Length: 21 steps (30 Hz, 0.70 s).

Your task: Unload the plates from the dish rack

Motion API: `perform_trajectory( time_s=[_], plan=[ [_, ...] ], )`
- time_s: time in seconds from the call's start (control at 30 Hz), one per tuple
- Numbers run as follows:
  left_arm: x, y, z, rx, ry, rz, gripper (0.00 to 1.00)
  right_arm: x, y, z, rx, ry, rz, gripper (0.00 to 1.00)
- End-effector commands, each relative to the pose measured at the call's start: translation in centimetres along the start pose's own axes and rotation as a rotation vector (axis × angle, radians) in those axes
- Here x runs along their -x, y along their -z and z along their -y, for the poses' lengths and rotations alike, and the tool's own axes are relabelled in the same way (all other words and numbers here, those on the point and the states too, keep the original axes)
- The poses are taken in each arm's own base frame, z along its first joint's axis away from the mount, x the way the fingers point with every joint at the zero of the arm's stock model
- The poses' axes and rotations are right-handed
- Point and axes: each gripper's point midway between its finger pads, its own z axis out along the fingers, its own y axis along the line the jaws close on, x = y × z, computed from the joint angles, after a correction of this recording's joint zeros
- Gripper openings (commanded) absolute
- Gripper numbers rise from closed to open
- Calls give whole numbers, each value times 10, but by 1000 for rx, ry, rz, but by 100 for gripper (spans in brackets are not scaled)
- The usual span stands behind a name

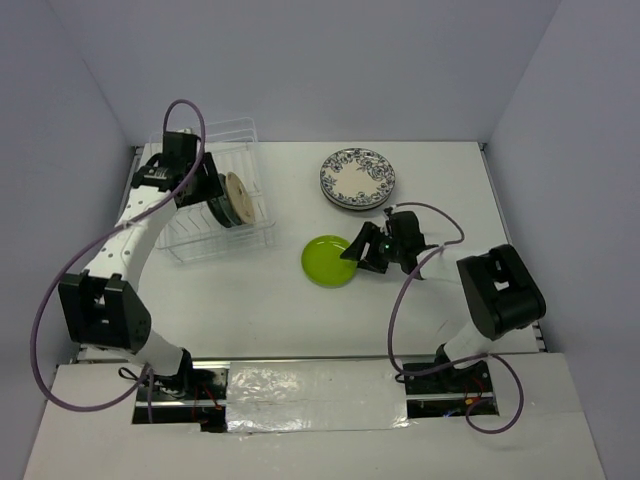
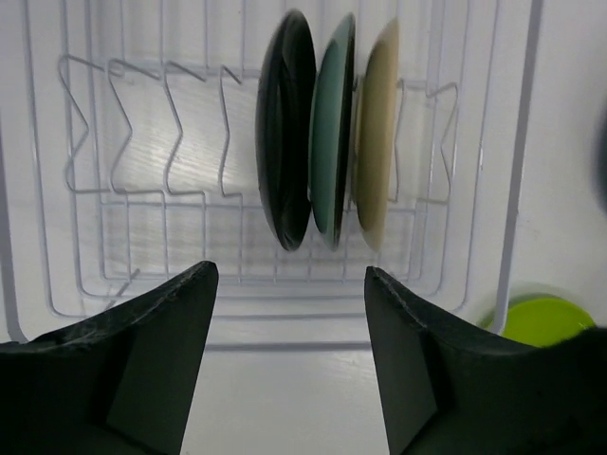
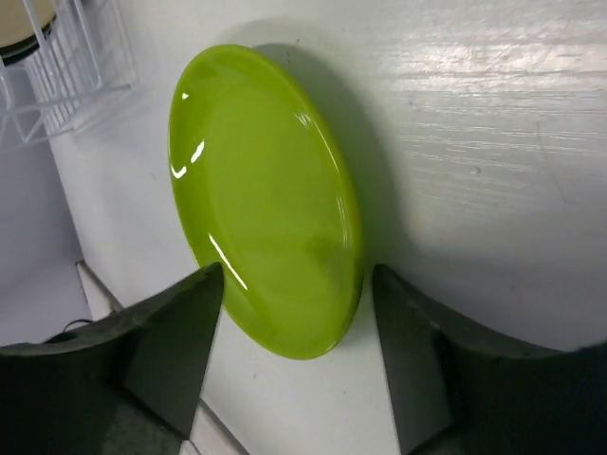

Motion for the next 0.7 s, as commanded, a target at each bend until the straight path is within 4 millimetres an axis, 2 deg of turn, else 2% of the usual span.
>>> perform_trajectory(
  time_s=[0.0, 0.03, 0.07, 0.1, 0.13, 0.2, 0.23, 0.47, 0.57, 0.6, 0.67],
  plan=[
    [25, -8, -10, 99, -13, 31, 75, 13, 21, 34, -217, -3, 127, 75],
    [26, -11, -14, 131, -19, 23, 72, 11, 30, 40, -265, -7, 133, 77],
    [30, -9, -16, 154, -22, 15, 70, 17, 37, 40, -285, 1, 164, 90],
    [29, -17, -22, 197, -32, 7, 68, 29, 50, 32, -288, 38, 227, 90],
    [29, -20, -25, 217, -39, 0, 64, 27, 57, 32, -309, 45, 220, 90],
    [28, -29, -28, 246, -50, -15, 56, 35, 72, 20, -287, 87, 260, 91],
    [26, -33, -29, 258, -57, -24, 47, 33, 76, 16, -283, 95, 255, 91],
    [13, -71, -18, 233, -64, -110, 45, 34, 99, -21, -157, 165, 282, 91],
    [6, -79, -22, 270, -67, -140, 36, 34, 106, -31, -128, 184, 287, 91],
    [5, -80, -23, 274, -67, -143, 28, 34, 108, -34, -121, 191, 289, 91],
    [1, -82, -23, 269, -63, -153, 22, 34, 112, -39, -108, 199, 301, 91]
  ],
)
